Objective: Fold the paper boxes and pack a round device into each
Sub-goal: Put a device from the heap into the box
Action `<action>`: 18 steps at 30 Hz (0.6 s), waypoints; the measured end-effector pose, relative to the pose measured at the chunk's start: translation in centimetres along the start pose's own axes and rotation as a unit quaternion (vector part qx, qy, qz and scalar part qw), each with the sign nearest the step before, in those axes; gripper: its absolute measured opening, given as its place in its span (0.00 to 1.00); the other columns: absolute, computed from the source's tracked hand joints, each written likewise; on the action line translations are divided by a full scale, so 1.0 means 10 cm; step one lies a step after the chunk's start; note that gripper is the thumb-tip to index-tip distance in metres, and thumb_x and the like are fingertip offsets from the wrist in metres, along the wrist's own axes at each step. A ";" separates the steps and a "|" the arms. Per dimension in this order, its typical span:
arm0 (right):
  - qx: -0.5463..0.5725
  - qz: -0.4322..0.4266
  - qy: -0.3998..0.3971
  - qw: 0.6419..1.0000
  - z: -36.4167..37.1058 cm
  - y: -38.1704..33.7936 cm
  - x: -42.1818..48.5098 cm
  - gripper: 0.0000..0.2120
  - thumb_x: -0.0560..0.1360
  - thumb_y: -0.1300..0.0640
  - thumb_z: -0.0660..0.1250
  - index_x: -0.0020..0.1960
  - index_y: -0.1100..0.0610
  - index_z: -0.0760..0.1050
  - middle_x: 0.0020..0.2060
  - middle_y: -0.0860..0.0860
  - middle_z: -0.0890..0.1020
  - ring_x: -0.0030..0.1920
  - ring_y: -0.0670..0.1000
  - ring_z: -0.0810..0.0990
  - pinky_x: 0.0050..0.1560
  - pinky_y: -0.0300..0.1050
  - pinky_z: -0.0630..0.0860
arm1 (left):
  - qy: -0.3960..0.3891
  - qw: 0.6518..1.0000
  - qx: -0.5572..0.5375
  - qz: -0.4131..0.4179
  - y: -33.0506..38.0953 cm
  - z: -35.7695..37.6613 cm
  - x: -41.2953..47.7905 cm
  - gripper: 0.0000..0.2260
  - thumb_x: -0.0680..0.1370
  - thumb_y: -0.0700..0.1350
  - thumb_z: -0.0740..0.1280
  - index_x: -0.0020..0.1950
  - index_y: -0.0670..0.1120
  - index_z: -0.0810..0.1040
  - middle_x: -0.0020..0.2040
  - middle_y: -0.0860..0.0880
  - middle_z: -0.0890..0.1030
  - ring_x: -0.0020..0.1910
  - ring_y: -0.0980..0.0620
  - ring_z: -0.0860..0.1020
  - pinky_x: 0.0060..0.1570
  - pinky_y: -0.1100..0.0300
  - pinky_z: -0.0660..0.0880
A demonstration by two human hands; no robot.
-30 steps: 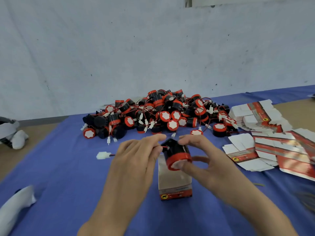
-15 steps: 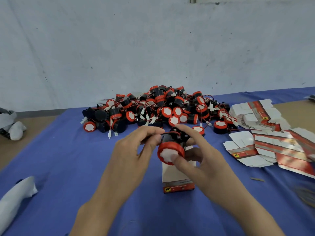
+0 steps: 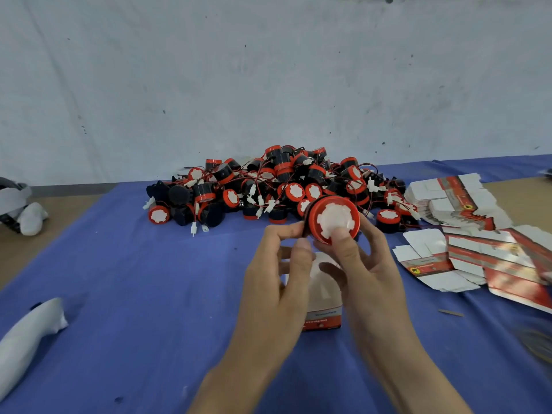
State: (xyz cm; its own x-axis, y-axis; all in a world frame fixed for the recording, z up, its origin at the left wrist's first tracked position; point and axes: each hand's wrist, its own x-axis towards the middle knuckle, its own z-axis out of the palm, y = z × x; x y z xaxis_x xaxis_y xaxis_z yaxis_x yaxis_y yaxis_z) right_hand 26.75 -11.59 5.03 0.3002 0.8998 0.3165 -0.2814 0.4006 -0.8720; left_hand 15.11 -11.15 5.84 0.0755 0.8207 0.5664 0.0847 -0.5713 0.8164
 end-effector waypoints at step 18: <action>-0.375 0.076 -0.152 0.911 -0.79 0.21 0.16 0.50 0.60 0.33 0.73 0.72 0.26 0.44 0.70 0.27 0.61 0.69 0.31 0.62 0.58 0.30 0.70 | -0.015 0.973 0.083 -0.216 0.01 -0.17 0.13 0.07 0.79 0.55 0.65 0.49 0.53 0.78 0.31 0.54 0.84 0.28 0.61 0.80 0.28 0.71 0.73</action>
State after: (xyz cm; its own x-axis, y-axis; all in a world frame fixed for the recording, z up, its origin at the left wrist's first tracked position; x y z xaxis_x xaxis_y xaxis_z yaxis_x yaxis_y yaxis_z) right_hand 33.85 -10.68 0.81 0.0120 0.9871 0.1597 0.4381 0.1383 -0.8882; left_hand 13.50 -10.09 6.87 0.0264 0.9852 0.1695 0.2735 -0.1702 0.9467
